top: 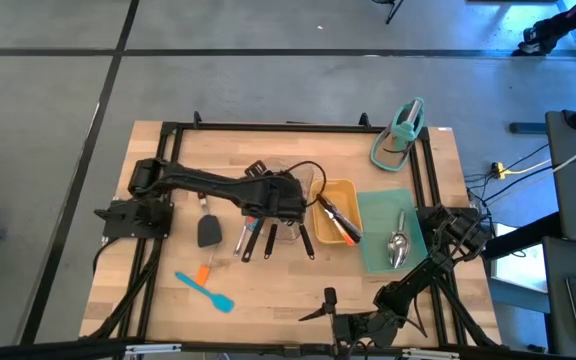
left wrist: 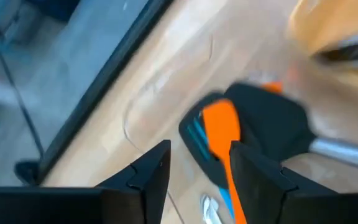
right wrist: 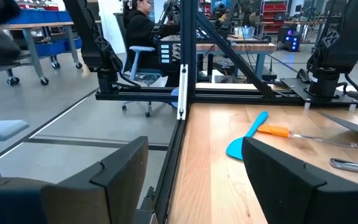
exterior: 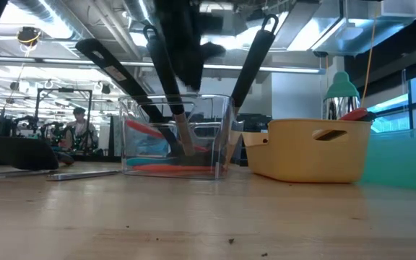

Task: Pick & Place Kitchen Items
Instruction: Put the black spatula into the transparent bin

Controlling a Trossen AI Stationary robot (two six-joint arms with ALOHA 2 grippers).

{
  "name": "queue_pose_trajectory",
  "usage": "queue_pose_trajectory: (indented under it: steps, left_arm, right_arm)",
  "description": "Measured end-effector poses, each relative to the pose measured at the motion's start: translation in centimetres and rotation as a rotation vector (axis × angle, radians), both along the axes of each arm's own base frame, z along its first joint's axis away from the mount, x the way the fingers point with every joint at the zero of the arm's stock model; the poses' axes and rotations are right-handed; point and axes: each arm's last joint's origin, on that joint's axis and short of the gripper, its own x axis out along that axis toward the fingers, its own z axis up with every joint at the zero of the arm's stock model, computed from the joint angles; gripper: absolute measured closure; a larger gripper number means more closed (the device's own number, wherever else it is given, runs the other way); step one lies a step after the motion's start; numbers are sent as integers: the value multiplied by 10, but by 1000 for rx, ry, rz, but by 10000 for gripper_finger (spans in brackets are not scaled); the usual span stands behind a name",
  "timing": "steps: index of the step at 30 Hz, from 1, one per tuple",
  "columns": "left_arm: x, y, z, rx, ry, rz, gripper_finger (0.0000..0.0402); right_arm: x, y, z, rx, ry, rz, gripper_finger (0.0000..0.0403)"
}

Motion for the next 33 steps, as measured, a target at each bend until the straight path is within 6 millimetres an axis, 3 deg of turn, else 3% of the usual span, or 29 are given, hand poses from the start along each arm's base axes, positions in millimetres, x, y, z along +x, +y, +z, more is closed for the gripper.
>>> queue_pose_trajectory:
  steps: [6, 12, 23, 33]
  left_arm:
    - [-16, -34, 50, -59, -99, -175, 249]
    - [-48, -76, 71, -230, -148, -227, 269]
    - [-103, -159, 47, -317, -95, -207, 321]
    - [-163, -200, 31, -242, -88, -127, 344]
  right_arm:
    - [-2, 2, 0, -4, 3, 6, 139]
    - [-3, 3, -1, -6, 5, 10, 139]
    - [-3, 3, 3, 24, -19, 8, 139]
    - [-3, 3, 3, 30, -24, 7, 139]
